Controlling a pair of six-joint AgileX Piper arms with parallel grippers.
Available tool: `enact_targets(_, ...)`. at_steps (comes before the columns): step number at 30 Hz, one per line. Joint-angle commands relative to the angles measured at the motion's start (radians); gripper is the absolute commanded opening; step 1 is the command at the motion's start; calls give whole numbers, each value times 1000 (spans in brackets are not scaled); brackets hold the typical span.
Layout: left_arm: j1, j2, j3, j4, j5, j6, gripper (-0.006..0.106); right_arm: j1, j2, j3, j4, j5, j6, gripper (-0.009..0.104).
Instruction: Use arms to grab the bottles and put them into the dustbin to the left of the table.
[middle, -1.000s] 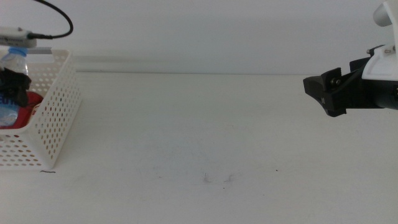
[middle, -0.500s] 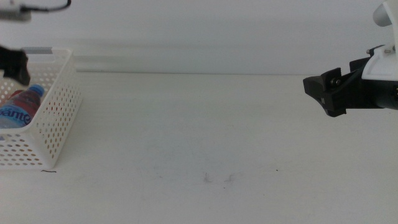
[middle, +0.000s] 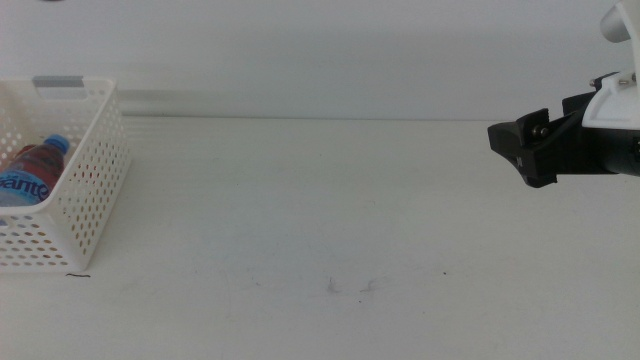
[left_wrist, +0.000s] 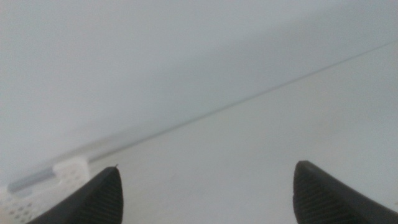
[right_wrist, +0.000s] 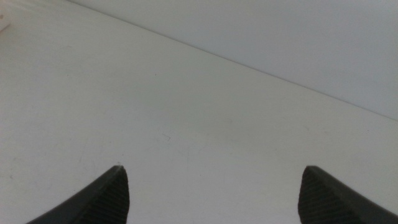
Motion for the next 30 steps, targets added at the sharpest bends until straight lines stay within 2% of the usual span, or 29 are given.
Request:
enact_targets(1,-41,-70,70,35,-65,-46,94,3,-3,-1,-7,-5,-4,88)
enact_targets(6,-46,-155,158,81,-77,-94,94,3,-3,-1,-7,-5,-4,88)
enact_targets(26,-46,-183,165,91,-95,-92,94,3,-5,6,-7,-5,-4,88)
enact_targets(29,-46,-200,229,93,-164,-92,94,-17,-32,30,21,-13,-4,88)
enact_targets(30,-46,-219,280,93,-226,-92,94,-34,-49,44,57,-31,-4,88)
